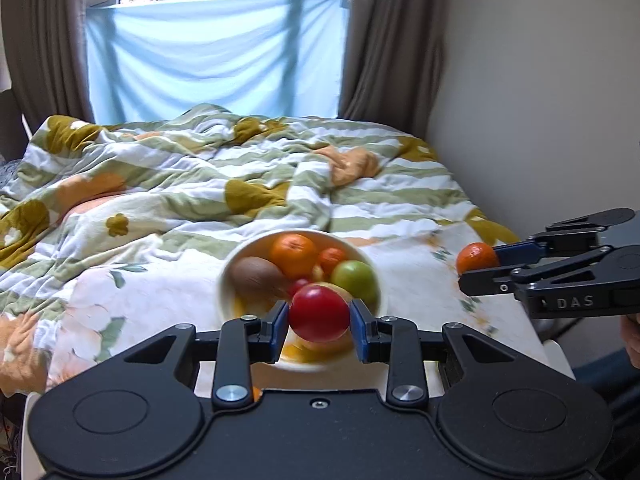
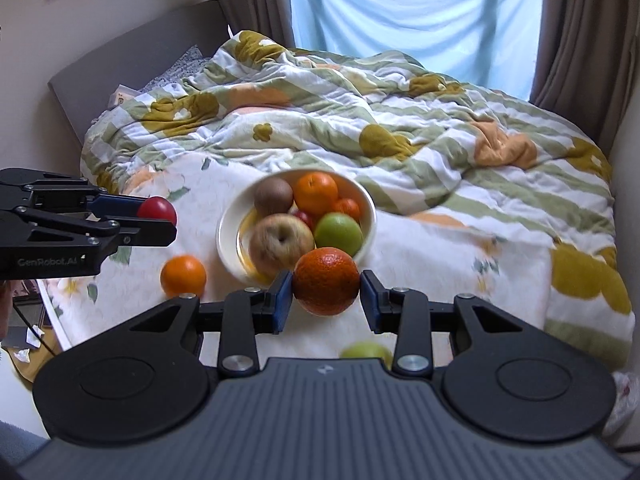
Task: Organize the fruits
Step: 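Carry the tomato and tangerine in both tools over the bowl, then release the tomato with the left tool while the right tool releases the tangerine into the bowl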
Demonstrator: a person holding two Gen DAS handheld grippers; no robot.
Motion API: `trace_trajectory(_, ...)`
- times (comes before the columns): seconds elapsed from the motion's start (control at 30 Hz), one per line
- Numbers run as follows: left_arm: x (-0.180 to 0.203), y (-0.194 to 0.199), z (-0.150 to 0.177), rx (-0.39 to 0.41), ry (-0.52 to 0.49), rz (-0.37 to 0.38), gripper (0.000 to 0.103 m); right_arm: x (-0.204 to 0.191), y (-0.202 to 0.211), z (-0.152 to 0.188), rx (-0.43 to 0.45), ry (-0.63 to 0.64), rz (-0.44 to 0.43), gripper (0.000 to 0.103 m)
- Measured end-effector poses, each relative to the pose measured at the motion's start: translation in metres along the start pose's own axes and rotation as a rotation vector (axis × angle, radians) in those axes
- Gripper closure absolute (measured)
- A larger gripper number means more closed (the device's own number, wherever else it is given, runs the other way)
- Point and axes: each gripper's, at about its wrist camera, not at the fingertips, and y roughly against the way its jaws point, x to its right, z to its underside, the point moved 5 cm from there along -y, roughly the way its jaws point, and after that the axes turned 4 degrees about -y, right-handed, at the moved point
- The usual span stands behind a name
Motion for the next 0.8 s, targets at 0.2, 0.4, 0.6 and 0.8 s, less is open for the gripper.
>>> trace_trajectory(0.2, -0.035, -0.035, -0.015, -0.040, 0.024, -0.012, 0.067, -0.005, -0.038, -0.032, -0.014, 0.002, -0.019, 0.051)
trace_trajectory(0.4, -0.061, -0.078, -0.021, -0.105, 0.037, -0.010, 0.067, -0.004, -0.081, -0.053, -0.054, -0.010, -0.034, 0.051)
trace_trajectory(0.6, -0.076, -0.117, -0.015, -0.193, 0.053, 0.009, 0.067, 0.001, -0.121, -0.065, -0.098, -0.030, -0.045, 0.051)
trace_trajectory(0.8, -0.072, -0.136, -0.005, -0.261, 0.049, 0.030, 0.067, 0.007, -0.146, -0.068, -0.132, -0.049, -0.050, 0.051)
